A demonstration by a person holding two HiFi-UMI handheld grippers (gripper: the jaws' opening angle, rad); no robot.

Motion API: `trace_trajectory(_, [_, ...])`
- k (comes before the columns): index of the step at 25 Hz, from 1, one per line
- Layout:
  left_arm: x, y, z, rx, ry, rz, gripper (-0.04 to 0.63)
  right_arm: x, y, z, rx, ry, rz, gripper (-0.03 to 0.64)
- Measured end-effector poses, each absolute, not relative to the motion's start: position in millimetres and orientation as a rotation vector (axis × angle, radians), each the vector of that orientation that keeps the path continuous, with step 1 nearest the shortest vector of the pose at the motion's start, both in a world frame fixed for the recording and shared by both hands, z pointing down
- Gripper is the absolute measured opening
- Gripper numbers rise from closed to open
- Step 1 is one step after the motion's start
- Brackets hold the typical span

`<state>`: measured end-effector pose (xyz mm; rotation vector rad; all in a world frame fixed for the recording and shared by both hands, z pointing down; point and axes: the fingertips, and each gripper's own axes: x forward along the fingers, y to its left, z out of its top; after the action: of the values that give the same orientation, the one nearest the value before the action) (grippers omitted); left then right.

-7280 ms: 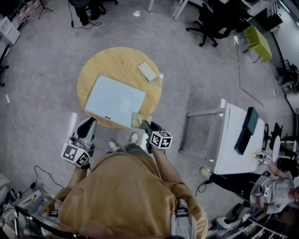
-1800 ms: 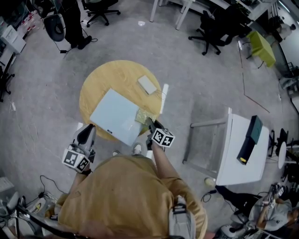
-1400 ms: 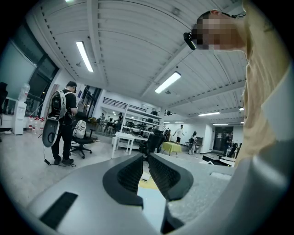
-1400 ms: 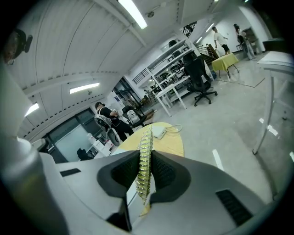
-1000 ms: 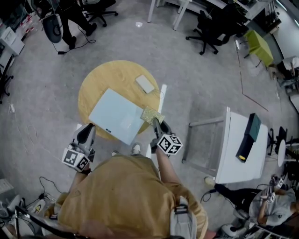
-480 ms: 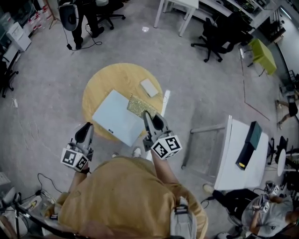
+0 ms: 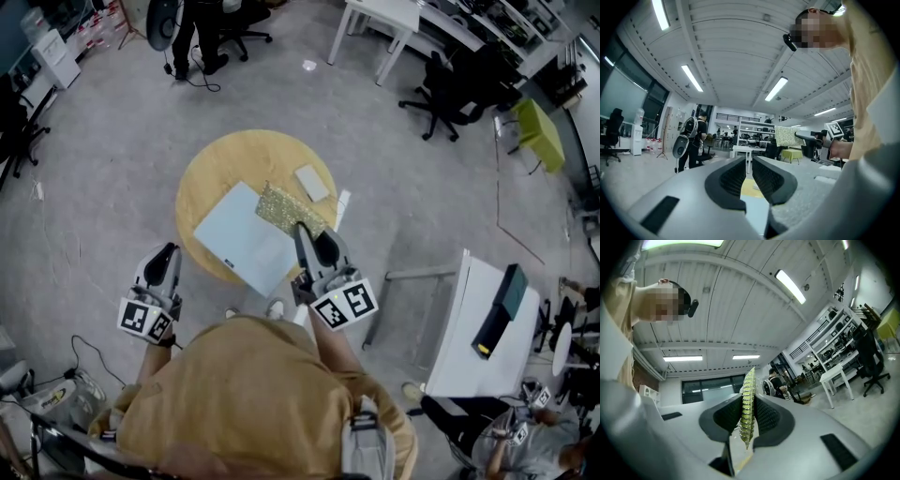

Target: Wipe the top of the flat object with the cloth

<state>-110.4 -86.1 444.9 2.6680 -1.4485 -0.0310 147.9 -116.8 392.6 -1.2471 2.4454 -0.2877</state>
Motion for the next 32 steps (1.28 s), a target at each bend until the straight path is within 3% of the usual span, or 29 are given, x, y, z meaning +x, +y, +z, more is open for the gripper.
trace_trajectory(11, [-129,-99,422,2.685,-1.540,-0.066,0.044,146,-104,351,-1.330,2.562,0.050,0.061])
trace_trajectory(32, [-118,-122,412,2.732,-1.518,-0.073,0.044,161,-114,348,-1.438,2.584,0.193,0.060])
